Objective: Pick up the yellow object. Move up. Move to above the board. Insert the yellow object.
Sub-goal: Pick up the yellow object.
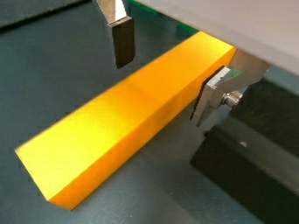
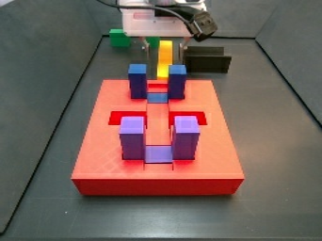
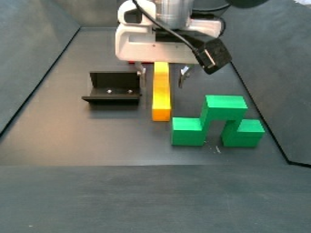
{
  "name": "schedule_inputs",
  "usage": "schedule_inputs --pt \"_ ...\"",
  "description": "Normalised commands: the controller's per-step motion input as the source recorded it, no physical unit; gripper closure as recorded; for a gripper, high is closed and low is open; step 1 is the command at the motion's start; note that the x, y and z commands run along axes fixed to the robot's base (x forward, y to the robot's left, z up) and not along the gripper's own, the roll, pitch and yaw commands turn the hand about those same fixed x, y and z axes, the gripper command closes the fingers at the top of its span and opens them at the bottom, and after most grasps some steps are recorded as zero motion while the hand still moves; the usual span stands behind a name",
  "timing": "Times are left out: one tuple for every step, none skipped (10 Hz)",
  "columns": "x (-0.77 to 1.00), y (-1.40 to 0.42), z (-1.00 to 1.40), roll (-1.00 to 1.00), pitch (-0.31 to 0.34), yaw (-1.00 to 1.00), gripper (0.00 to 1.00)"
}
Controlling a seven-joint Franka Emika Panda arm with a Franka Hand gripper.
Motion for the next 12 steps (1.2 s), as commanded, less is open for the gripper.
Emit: schedule_inputs --pt "0.0 -0.05 -0.28 -0.07 -0.141 0.0 0.0" --pt "0.0 -0.05 -0.21 -0.07 -0.119 0.0 0.0" --pt "0.0 -0.11 -0.07 -0.08 -0.069 0.0 0.0" --pt "0.0 -0.11 0.0 -0.11 -0.059 0.0 0.0" --pt "0.0 -0.09 -0.04 -0.1 -0.074 0.0 0.0" --pt "0.0 0.0 -0.07 -0.02 -0.047 0.0 0.0" --pt "-0.01 0.0 -0.1 0.0 -0.036 0.0 0.0" --pt "-0.04 0.08 -0.1 0.0 -0.027 0.0 0.0" --pt "-0.03 0.07 -0.09 0.0 -0.019 0.0 0.0" --pt "-0.01 0.1 -0.06 -0.01 -0.009 0.0 0.0" --pt "0.0 0.01 0.0 -0.02 0.0 0.0 0.0" --pt "0.0 0.0 0.0 0.01 0.0 0.0 0.0"
